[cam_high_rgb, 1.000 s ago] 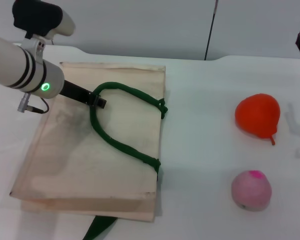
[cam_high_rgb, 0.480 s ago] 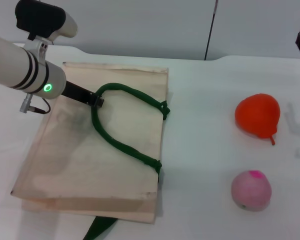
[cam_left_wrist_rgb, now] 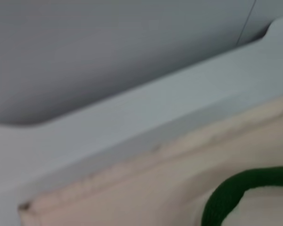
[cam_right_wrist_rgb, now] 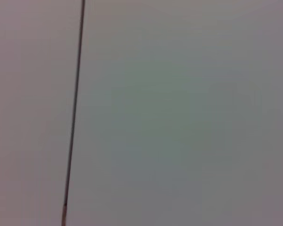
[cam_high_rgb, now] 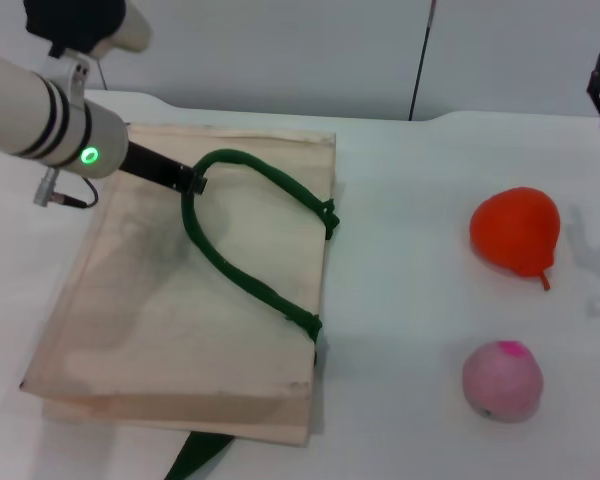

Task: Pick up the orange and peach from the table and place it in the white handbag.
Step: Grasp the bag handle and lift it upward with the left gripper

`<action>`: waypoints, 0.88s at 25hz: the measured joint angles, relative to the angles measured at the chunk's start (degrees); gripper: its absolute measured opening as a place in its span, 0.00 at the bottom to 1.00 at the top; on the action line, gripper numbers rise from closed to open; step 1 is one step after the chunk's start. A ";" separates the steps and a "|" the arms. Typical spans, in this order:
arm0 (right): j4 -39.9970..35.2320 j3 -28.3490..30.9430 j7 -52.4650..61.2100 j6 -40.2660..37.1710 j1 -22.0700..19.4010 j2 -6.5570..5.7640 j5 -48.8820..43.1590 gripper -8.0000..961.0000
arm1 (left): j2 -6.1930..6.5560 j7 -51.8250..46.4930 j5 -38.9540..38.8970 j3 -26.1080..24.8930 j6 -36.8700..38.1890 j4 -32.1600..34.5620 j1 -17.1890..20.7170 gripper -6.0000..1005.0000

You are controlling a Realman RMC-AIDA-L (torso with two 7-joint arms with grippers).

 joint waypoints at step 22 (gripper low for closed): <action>-17.49 19.35 -0.98 49.53 -5.97 -0.03 -7.32 0.71 | 0.03 0.50 -6.07 -10.00 -21.24 41.12 7.34 0.13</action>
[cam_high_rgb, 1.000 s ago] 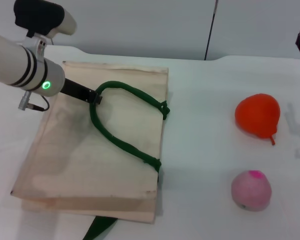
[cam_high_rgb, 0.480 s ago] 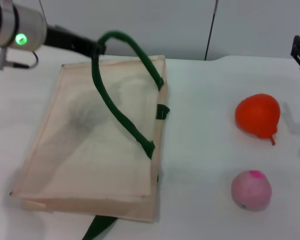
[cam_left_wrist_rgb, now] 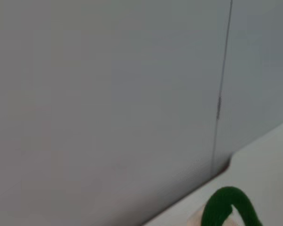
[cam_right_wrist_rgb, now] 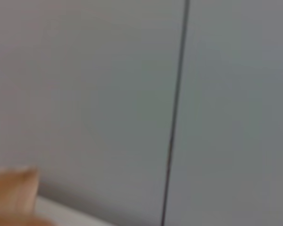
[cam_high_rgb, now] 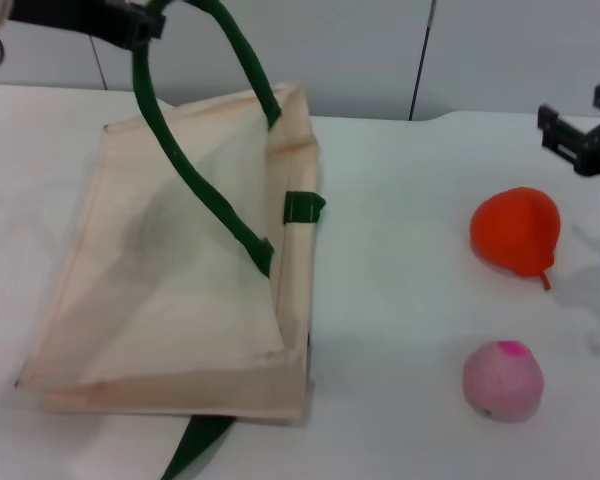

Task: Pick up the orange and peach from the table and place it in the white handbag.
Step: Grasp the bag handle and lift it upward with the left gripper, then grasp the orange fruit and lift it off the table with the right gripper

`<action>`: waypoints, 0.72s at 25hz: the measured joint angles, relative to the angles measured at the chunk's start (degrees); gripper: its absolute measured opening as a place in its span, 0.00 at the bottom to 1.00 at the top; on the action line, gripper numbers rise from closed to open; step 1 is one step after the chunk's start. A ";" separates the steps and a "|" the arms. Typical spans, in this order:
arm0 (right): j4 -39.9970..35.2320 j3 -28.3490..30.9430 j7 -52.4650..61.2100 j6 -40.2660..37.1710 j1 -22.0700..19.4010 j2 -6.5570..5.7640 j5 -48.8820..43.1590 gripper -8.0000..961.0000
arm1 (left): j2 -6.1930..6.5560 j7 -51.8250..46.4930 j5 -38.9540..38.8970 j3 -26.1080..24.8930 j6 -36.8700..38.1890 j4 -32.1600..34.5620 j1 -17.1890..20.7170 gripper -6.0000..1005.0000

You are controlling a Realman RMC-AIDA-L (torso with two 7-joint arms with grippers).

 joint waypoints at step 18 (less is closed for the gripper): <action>5.93 2.54 9.25 12.28 5.03 0.07 -9.00 0.83 | 0.25 -0.58 2.16 -2.44 -7.88 15.61 -5.43 0.13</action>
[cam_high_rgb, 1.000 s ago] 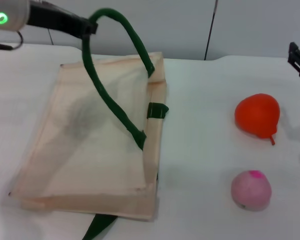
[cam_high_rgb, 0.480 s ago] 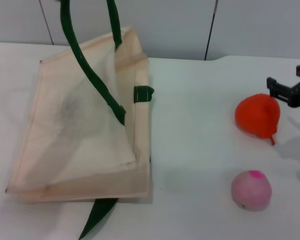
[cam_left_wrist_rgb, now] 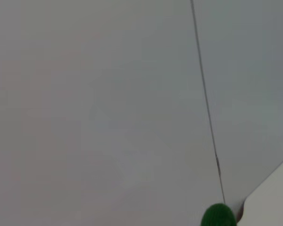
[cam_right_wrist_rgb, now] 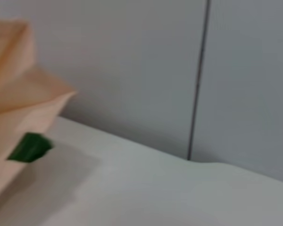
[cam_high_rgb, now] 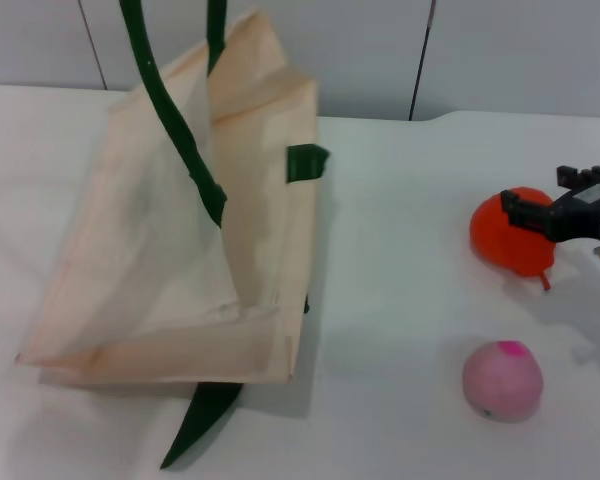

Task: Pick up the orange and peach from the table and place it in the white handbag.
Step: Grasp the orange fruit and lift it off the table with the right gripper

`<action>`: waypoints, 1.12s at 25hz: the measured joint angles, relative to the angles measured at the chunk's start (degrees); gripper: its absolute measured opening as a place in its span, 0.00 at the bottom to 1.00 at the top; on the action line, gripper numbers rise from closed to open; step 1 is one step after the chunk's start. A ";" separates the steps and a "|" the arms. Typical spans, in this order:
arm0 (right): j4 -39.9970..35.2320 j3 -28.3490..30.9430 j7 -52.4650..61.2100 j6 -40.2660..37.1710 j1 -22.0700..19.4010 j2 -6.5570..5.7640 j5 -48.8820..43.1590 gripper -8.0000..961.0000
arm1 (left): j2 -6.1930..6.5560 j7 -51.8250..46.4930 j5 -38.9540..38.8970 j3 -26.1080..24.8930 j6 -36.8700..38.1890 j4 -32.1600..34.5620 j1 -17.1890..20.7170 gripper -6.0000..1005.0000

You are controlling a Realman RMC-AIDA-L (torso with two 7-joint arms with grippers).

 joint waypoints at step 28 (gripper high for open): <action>12.16 3.55 -0.34 3.45 9.54 -0.13 -0.12 0.92 | -0.25 -1.34 2.63 0.57 -3.25 2.94 -1.80 0.13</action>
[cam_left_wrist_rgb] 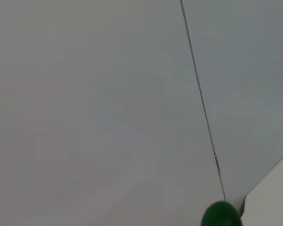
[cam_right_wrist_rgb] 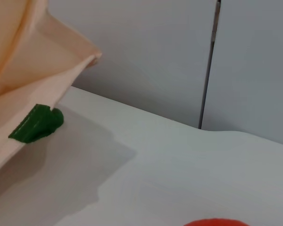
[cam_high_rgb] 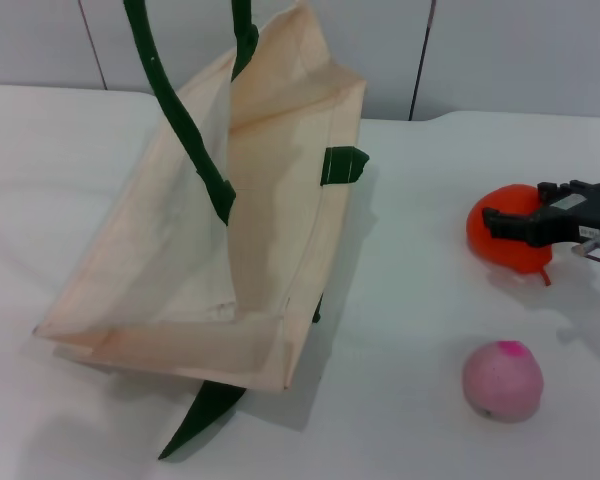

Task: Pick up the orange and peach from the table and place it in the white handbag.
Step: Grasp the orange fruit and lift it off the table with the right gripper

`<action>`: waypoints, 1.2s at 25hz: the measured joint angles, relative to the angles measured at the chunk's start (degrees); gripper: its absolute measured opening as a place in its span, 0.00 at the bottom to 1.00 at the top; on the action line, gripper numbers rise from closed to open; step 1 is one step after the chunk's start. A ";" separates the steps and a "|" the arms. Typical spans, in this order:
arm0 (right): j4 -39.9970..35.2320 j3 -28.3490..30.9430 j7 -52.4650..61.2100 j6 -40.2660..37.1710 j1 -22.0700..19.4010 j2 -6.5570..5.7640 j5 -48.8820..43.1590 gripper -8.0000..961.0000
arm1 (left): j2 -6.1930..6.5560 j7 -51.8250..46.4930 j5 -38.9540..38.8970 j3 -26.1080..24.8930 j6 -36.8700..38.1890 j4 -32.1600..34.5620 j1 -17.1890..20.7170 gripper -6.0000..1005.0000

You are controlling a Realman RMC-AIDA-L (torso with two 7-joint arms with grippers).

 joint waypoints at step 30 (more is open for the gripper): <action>0.80 3.50 0.46 4.88 4.00 -0.23 -0.01 0.28 | 0.00 0.27 0.13 -0.03 0.24 0.05 0.46 0.13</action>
